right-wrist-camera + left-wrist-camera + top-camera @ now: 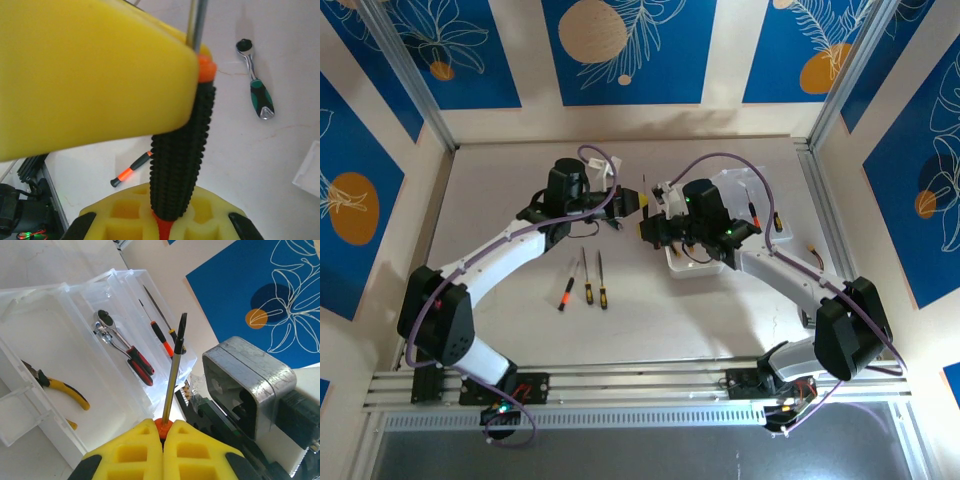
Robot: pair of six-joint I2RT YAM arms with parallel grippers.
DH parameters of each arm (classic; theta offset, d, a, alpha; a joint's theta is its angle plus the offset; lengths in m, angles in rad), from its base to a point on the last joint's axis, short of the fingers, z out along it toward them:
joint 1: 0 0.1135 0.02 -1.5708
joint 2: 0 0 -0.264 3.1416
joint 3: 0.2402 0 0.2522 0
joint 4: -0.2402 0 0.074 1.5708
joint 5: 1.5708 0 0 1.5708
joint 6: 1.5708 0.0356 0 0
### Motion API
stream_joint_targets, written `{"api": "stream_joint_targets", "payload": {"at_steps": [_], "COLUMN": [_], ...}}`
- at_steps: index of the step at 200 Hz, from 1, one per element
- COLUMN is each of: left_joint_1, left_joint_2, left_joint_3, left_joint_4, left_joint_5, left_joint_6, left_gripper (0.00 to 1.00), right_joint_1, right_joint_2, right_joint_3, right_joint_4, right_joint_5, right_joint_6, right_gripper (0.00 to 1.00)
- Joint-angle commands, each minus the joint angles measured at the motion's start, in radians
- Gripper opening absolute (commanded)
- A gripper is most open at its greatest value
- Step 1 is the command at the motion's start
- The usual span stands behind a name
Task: Pack the tool kit
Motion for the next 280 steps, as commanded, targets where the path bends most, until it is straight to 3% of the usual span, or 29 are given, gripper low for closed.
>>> {"api": "stream_joint_targets", "payload": {"at_steps": [1,6,13,20,32,81,101,157,188,217,280], "left_joint_1": [-0.005,-0.001,0.010,0.025,0.052,0.133,0.153,0.174,0.173,0.174,0.154], "left_joint_2": [0.014,0.015,0.013,0.008,-0.005,-0.029,-0.019,-0.017,-0.014,-0.010,-0.021], "left_joint_3": [0.050,0.060,0.071,0.083,0.105,0.178,0.167,0.058,0.018,0.001,-0.071], "left_joint_4": [-0.085,-0.115,-0.156,-0.199,-0.285,-0.663,-0.741,-0.767,-0.750,-0.738,-0.727], "left_joint_5": [-0.002,-0.016,-0.036,-0.061,-0.116,-0.500,-0.591,-0.618,-0.605,-0.596,-0.586], "left_joint_6": [0.063,0.083,0.111,0.140,0.196,0.448,0.487,0.490,0.483,0.480,0.450], "left_gripper": [0.25,0.47,0.70,0.85,1.00,1.00,1.00,1.00,1.00,1.00,1.00], "right_joint_1": [-0.023,-0.034,-0.052,-0.075,-0.121,-0.317,-0.378,-0.417,-0.417,-0.415,-0.414], "right_joint_2": [-0.054,-0.061,-0.071,-0.077,-0.082,-0.034,-0.003,0.082,0.100,0.110,0.108], "right_joint_3": [0.048,0.054,0.065,0.076,0.105,0.215,0.232,0.242,0.235,0.232,0.236], "right_joint_4": [-0.064,-0.097,-0.145,-0.200,-0.309,-0.638,-0.704,-0.722,-0.694,-0.693,-0.696], "right_joint_5": [0.074,0.079,0.090,0.104,0.134,0.504,0.602,0.704,0.700,0.700,0.721], "right_joint_6": [-0.051,-0.063,-0.082,-0.104,-0.146,-0.233,-0.236,-0.244,-0.252,-0.252,-0.244], "right_gripper": [0.00,0.00,0.00,0.00,0.00,0.00,0.00,0.00,0.05,0.20,0.35]}}
